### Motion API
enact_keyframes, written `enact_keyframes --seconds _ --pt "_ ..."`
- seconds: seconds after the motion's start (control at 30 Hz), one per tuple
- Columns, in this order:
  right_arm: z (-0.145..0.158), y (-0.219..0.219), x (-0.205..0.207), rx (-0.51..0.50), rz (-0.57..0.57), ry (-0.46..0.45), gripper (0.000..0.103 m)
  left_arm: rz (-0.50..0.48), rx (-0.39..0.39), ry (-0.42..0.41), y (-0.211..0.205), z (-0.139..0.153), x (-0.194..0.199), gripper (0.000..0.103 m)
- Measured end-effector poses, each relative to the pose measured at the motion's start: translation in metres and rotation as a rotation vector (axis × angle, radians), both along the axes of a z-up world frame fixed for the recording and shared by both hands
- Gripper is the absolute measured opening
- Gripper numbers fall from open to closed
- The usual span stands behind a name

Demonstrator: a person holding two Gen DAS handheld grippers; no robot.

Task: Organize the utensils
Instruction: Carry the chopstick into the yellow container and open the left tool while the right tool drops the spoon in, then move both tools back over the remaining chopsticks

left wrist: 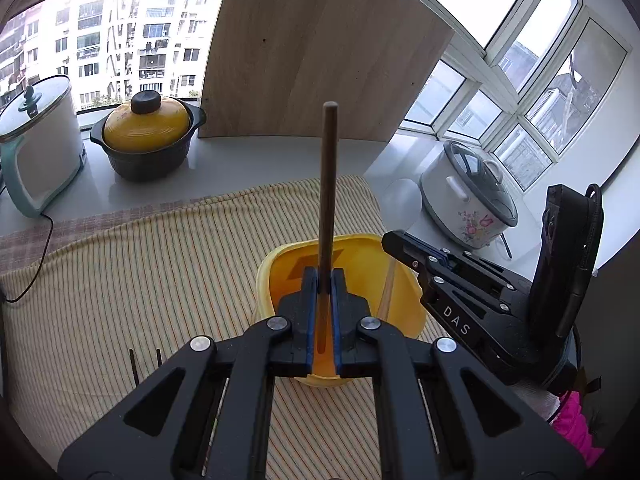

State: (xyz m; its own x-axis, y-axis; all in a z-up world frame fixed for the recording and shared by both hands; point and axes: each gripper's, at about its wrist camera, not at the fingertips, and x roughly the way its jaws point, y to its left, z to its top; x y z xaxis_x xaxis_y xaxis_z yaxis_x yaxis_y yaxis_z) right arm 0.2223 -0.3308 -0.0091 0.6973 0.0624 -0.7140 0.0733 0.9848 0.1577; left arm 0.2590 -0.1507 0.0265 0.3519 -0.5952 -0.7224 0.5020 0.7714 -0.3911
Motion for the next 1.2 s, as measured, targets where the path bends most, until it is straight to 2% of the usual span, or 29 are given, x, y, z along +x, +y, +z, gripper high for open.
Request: enact_keyframes --seconds 0.2,0.27,0.3,0.33,0.37,0.4,0.43,0.83,0.9,1.07,1.2 --pt "-0.005 -0.003 -0.008 0.007 -0.002 0.013 0.003 -0.017 0.025 0.017 -0.002 -0.009 -0.005 0.004" --pt "-0.004 -0.003 -0.010 0.000 0.003 0.012 0.005 -0.026 0.026 0.018 -0.001 -0.009 -0.008 0.004" --pt "-0.004 -0.002 -0.010 -0.005 0.006 0.013 0.010 -0.028 0.030 0.019 0.000 -0.009 -0.009 0.004" --pt "-0.003 -0.001 -0.011 -0.008 0.006 0.010 0.015 -0.026 0.033 0.018 0.000 -0.009 -0.010 0.008" --pt "-0.002 -0.001 -0.012 -0.011 0.006 0.006 0.025 -0.026 0.036 0.015 0.001 -0.007 -0.011 0.013" --pt "0.000 0.000 -0.014 -0.014 0.003 0.002 0.028 -0.024 0.038 0.011 0.002 -0.006 -0.012 0.027" --pt "0.001 0.000 -0.015 -0.014 0.001 0.001 0.028 -0.020 0.037 0.007 0.004 -0.005 -0.014 0.035" --pt "0.009 0.005 -0.037 0.025 0.009 -0.009 0.033 0.028 0.032 -0.042 0.044 0.006 -0.024 0.035" --pt "0.012 0.009 -0.044 0.034 0.021 -0.013 0.043 0.047 0.030 -0.041 0.058 0.005 -0.025 0.035" --pt "0.017 0.029 -0.062 0.037 0.080 -0.026 0.046 0.105 0.077 -0.045 0.094 -0.007 -0.027 0.035" --pt "0.013 0.055 -0.073 0.040 0.154 -0.004 0.046 0.146 0.107 -0.004 0.124 -0.030 -0.028 0.035"
